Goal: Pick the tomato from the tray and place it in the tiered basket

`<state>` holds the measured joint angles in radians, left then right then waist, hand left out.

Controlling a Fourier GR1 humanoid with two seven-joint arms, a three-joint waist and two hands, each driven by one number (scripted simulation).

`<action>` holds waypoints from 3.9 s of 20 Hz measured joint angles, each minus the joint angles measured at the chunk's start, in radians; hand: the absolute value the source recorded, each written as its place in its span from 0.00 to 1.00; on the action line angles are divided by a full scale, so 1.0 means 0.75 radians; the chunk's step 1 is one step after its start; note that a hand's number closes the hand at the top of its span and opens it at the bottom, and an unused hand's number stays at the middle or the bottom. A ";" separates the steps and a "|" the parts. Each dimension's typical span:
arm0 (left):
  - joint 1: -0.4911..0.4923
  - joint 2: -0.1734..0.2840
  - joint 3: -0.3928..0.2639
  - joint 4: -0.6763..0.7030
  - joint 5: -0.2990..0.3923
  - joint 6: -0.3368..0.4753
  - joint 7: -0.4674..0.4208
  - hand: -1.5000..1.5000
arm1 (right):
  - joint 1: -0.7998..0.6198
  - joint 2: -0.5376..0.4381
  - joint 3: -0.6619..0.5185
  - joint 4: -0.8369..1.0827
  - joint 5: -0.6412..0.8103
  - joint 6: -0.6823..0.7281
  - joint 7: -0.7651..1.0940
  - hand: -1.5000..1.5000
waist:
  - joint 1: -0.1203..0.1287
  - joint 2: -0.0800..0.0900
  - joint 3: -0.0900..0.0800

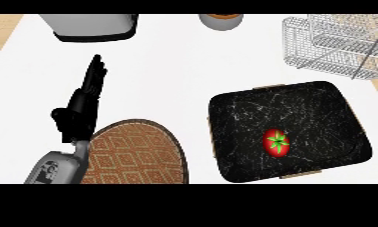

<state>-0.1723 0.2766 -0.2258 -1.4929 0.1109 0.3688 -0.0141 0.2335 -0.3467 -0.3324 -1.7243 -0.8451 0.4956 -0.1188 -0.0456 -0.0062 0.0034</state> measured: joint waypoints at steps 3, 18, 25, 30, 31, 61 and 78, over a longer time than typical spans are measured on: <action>0.011 -0.007 -0.009 -0.001 -0.012 0.007 -0.005 0.50 | 0.093 -0.145 -0.097 -0.071 0.125 0.085 -0.013 0.00 | -0.005 -0.001 -0.004; 0.012 -0.029 -0.049 -0.060 -0.050 0.005 0.040 0.50 | 0.250 -0.597 -0.257 -0.803 0.786 0.059 0.415 0.00 | 0.043 0.004 -0.009; 0.005 -0.053 -0.045 -0.065 -0.085 -0.002 0.052 0.50 | 0.118 -0.643 -0.038 -0.912 0.812 -0.009 0.796 0.00 | 0.063 0.009 -0.007; -0.012 -0.070 -0.024 -0.028 -0.090 -0.026 0.039 0.50 | -0.036 -0.686 0.133 -0.916 0.828 -0.036 0.997 0.00 | 0.068 0.010 -0.007; -0.017 -0.072 -0.020 -0.018 -0.092 -0.034 0.034 0.50 | -0.059 -0.691 0.163 -0.917 0.831 -0.036 1.038 0.00 | 0.067 0.010 -0.007; 0.039 -0.163 0.032 -0.075 -0.199 -0.085 0.064 0.50 | -0.218 -0.534 0.693 -0.877 1.466 0.119 1.166 0.00 | 0.060 0.007 -0.004; 0.030 -0.193 0.104 -0.102 -0.238 -0.161 0.104 0.50 | -0.121 -0.329 0.663 -0.663 1.875 0.121 0.916 0.00 | 0.057 0.008 -0.004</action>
<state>-0.1498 0.1316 -0.1475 -1.5695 -0.0676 0.2484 0.0641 0.1428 -0.5931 0.1649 -2.2218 0.5610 0.5860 0.5683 -0.0029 -0.0004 0.0004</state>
